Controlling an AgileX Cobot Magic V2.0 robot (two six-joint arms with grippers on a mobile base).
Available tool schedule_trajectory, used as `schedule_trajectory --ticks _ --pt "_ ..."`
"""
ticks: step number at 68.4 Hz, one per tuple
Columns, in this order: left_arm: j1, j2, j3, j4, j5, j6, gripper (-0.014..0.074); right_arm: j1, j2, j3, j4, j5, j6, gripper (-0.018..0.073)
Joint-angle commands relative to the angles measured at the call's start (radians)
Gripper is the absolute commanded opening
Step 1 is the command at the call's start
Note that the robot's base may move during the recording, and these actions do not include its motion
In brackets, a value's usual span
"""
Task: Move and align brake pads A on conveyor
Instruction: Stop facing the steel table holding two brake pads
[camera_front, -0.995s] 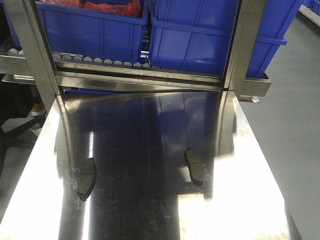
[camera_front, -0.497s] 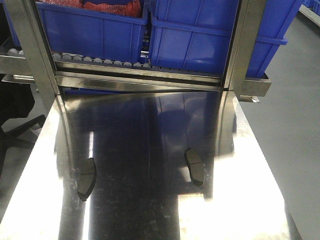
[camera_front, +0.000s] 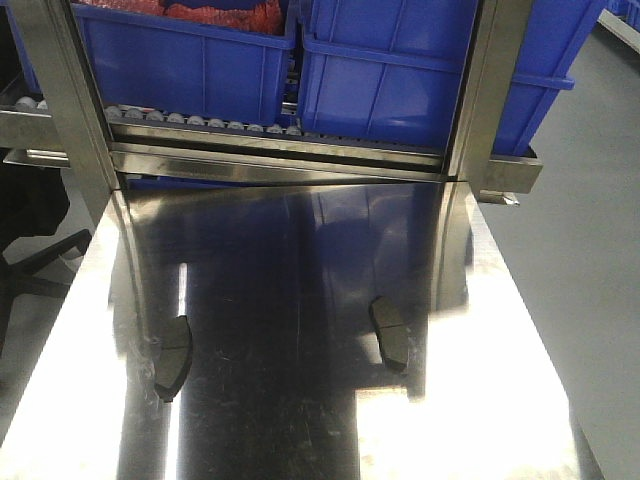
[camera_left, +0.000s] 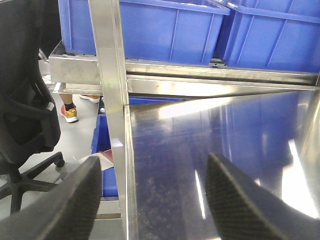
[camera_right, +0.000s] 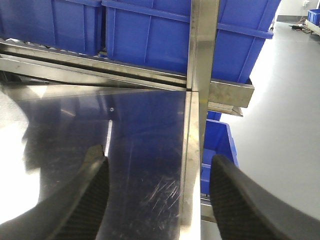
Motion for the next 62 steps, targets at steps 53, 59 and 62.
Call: schedule_trajectory --ticks 53,59,62 --pt "-0.003 0.009 -0.026 -0.004 -0.071 -0.001 0.0429 -0.006 0.012 -0.025 0.001 -0.069 -0.002 0.0423" --pt "-0.003 0.009 -0.026 -0.004 -0.071 -0.001 0.0429 -0.006 0.012 -0.025 0.001 -0.069 -0.002 0.0423" --pt "-0.003 0.009 -0.026 -0.004 -0.071 -0.001 0.0429 -0.006 0.012 -0.025 0.001 -0.069 -0.002 0.0423"
